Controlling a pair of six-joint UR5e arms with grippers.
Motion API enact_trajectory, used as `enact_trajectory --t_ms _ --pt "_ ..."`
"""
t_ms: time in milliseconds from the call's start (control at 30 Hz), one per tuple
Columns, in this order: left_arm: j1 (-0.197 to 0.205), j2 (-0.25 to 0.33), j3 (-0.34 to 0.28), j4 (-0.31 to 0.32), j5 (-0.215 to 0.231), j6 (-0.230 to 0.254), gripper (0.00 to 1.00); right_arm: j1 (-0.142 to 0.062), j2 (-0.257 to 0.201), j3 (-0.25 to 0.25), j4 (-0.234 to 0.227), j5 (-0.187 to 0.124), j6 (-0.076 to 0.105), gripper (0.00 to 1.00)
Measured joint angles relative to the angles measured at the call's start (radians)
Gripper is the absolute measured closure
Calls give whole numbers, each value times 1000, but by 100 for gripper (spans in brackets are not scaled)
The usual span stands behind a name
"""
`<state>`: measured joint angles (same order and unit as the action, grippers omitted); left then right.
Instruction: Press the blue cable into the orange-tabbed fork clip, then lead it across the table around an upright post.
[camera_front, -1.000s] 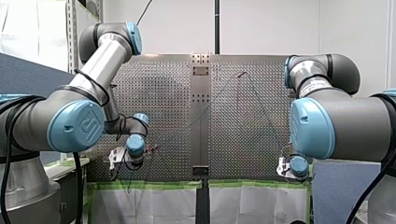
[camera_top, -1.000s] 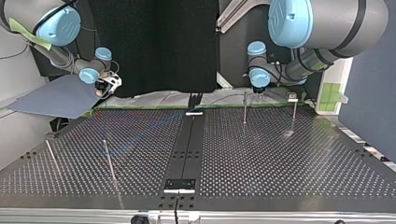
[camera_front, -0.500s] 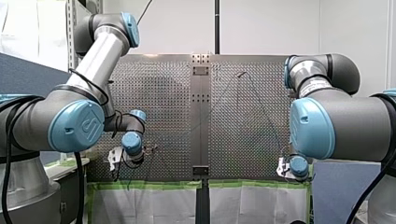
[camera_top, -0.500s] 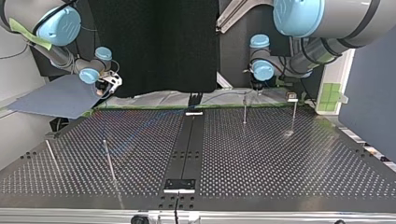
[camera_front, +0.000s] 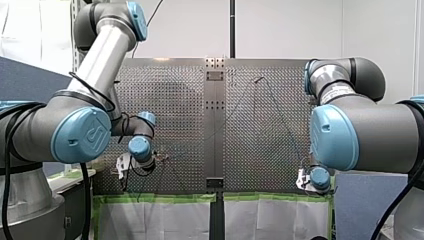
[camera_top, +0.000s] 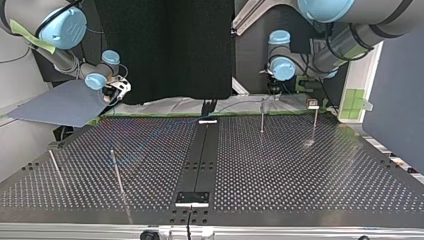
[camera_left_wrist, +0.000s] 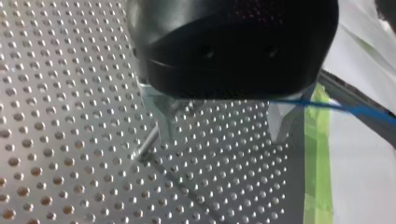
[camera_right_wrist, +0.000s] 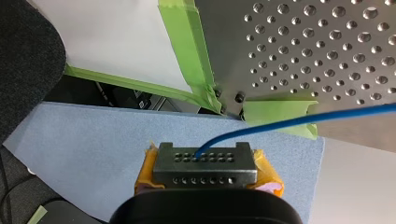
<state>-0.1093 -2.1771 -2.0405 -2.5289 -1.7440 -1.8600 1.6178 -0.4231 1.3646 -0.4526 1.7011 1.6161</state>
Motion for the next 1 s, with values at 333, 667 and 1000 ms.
enact_trajectory --t_ms 333,667,1000 --pt "-20 57 -36 -2 21 -5 1 2 0 0 10 0 -1 100" --pt "-60 59 -38 -1 28 -1 1 3 0 0 14 0 0 100" --pt "-87 60 -38 42 -21 49 1 3 -1 0 15 0 0 100"
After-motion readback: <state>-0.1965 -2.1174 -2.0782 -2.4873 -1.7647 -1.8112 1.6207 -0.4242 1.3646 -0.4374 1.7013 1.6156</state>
